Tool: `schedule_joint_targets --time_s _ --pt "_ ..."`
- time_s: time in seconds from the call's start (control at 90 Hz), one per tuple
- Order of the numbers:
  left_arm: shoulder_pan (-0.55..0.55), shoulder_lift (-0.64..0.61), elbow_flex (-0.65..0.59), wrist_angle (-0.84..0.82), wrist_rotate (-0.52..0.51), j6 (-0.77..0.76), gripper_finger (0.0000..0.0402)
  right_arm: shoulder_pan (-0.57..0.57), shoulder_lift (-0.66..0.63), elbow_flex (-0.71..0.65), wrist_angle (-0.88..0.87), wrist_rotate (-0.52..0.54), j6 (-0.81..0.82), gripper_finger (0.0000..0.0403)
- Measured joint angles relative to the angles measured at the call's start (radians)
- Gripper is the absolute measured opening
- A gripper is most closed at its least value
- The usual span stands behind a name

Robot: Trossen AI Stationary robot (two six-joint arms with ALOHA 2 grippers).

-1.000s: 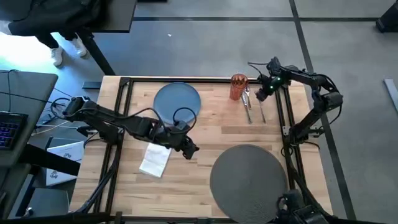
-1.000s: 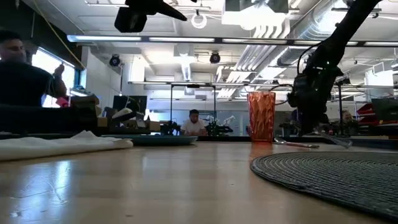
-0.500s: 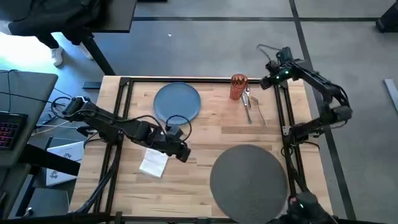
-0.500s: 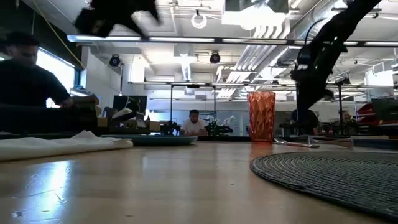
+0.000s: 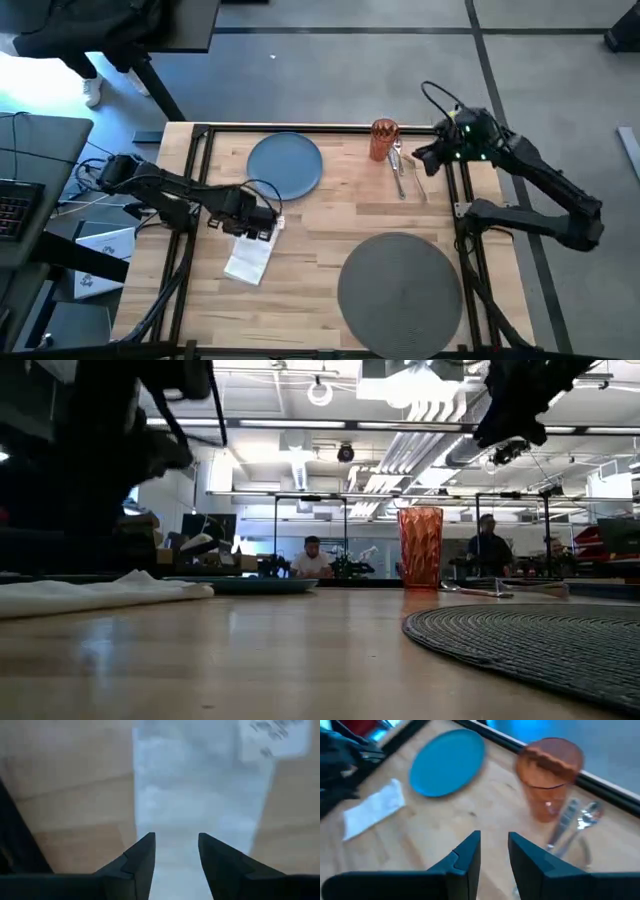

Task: Set table place
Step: Fold the white table napkin

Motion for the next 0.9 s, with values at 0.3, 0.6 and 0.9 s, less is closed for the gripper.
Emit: schedule_joint_targets --time_s 0.3,0.6,0.9 --pt "0.234 -0.016 -0.12 0.241 -0.012 0.283 0.0189 0.236 0.002 0.0 0.007 0.139 0.213 0.0078" --pt "0.295 0.053 -0.121 0.301 -0.081 0.423 0.016 0.41 0.078 0.0 0.041 0.208 0.328 0.0078" --pt "0.28 0.068 -0.093 0.3 -0.076 0.498 0.0091 0.544 0.178 0.0 0.104 0.261 0.388 0.0078"
